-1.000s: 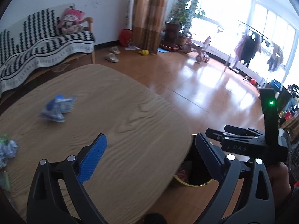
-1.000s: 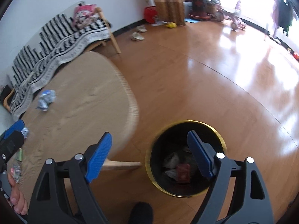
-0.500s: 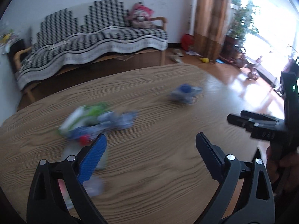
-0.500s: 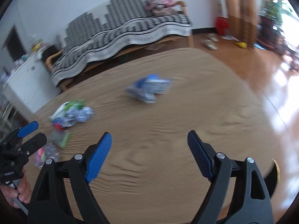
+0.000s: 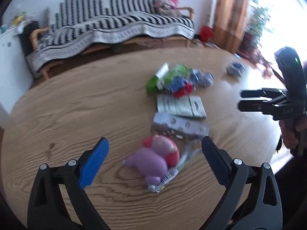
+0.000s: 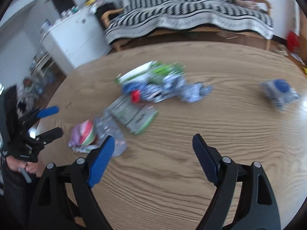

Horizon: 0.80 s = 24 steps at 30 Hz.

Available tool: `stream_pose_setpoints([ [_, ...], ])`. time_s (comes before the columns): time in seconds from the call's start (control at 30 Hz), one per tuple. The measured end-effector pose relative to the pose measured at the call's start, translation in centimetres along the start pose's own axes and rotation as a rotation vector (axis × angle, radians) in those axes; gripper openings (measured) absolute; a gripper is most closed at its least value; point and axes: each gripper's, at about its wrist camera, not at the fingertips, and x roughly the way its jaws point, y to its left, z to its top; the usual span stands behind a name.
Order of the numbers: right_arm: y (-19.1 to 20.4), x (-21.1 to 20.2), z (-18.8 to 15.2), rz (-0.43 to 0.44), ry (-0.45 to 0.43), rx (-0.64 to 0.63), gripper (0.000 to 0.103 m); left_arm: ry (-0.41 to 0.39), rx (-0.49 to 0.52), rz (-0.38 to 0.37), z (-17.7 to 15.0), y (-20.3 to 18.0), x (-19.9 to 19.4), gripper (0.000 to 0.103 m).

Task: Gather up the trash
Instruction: 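Return both tools to the table and grasp the pink toy with the left tool, then lift the pink toy with the left tool while the right tool grasps the silver blister pack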

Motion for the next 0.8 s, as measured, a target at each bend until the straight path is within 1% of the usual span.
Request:
stream_pose_setpoints([
  [0.1, 1.2, 1.5, -0.2, 0.015, 0.038, -0.047, 0.08, 0.039, 0.072, -0.005, -0.4, -1.0, 1.7, 0.094],
  [0.2, 2.1, 2.3, -0.4, 0.04, 0.063, -0.089, 0.08, 0.065, 0.13, 0.021, -0.7, -1.7, 3.4, 0.094],
  [0.33, 3.4, 3.5, -0.6, 0.062, 0.092, -0.136, 0.08, 0.094, 0.146, 0.087, -1.0, -0.8, 5.3, 0.094],
  [0.4, 3.8, 4.1, -0.4, 0.071, 0.1, -0.143, 0.08, 0.09, 0.119, 0.061, -1.1, 0.1, 5.5, 0.094],
  [0.47, 4.2, 4.7, -0.3, 0.079, 0.114, -0.155, 0.076, 0.081, 0.099, 0.027, -1.0, 0.6, 5.3, 0.082],
  [0.5, 4.4, 5.0, -0.3, 0.08, 0.12, -0.16, 0.075, 0.084, 0.098, 0.009, -0.9, 0.5, 5.2, 0.065],
  [0.53, 4.7, 5.2, -0.3, 0.08, 0.127, -0.169, 0.073, 0.085, 0.095, -0.006, -0.9, 0.5, 5.1, 0.056],
  [0.63, 5.1, 5.9, -0.5, 0.08, 0.147, -0.189, 0.066, 0.078, 0.105, -0.009, -0.8, 0.2, 4.7, 0.052],
  [0.7, 5.5, 6.6, -0.4, 0.074, 0.159, -0.198, 0.062, 0.051, 0.102, -0.01, -0.6, 0.0, 3.9, 0.051],
  [0.77, 5.8, 7.1, -0.5, 0.066, 0.169, -0.208, 0.055, 0.023, 0.081, -0.004, -0.1, 0.4, 3.2, 0.051],
  [0.8, 5.8, 7.2, -0.5, 0.066, 0.17, -0.208, 0.053, 0.006, 0.058, -0.007, 0.2, 0.7, 2.6, 0.051],
])
